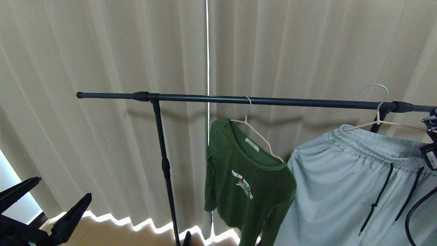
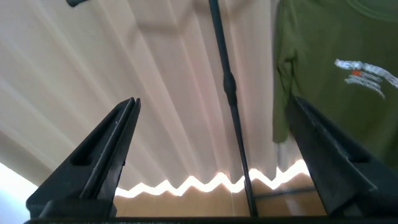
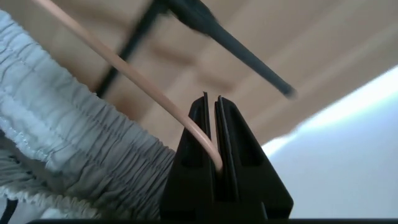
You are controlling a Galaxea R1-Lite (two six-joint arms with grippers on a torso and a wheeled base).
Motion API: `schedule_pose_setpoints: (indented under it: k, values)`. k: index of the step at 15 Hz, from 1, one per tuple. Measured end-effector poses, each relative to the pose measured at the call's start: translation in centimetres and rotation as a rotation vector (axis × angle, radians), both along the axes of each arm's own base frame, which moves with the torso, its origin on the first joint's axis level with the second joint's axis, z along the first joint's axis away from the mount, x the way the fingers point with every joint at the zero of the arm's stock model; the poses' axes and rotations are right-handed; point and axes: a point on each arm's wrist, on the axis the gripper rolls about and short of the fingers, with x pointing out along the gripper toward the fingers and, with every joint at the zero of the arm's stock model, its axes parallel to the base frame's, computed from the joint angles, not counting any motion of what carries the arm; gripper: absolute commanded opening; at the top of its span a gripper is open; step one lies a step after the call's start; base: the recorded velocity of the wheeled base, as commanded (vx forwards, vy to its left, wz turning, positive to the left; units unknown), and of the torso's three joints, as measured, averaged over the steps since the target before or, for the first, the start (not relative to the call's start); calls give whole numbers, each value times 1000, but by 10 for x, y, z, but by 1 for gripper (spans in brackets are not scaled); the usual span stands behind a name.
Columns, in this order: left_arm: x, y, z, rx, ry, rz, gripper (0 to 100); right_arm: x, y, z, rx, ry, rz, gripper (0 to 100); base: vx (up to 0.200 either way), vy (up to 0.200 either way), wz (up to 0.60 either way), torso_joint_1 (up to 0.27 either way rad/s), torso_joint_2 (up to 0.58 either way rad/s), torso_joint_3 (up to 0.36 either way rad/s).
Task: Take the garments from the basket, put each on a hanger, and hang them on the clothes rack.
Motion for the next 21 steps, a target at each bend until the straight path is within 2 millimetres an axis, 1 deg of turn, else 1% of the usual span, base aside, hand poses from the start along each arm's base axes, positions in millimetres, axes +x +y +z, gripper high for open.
schedule_pose_setpoints:
  k: [2, 6, 8, 12, 18, 19, 21]
  values:
    - [-1, 0, 0, 3, -4, 0, 100, 8, 2, -3, 3, 17, 12, 0, 200, 0, 0, -2, 5, 2]
    - [-9, 2, -6, 7, -4, -9, 100, 24, 3, -13, 9, 65, 6, 0, 0, 0, 0, 0, 0, 0]
    - [-13, 2, -6, 5, -23, -14, 100, 29, 4, -15, 7, 73, -5, 0, 0, 0, 0, 0, 0, 0]
    - [-21, 4, -8, 12, -26, -18, 100, 34, 16, -21, 0, 101, 4, 0, 0, 0, 0, 0, 0, 0]
    - [-38, 8, -12, 56, -38, -21, 100, 45, 37, -37, -11, 168, 52, 0, 0, 0, 0, 0, 0, 0]
    - [-40, 9, -14, 58, -28, -21, 100, 45, 39, -40, -11, 178, 59, 100, 0, 0, 0, 0, 0, 0]
    - [-44, 10, -15, 57, -32, -21, 100, 45, 42, -44, -4, 194, 70, 100, 0, 0, 0, 0, 0, 0]
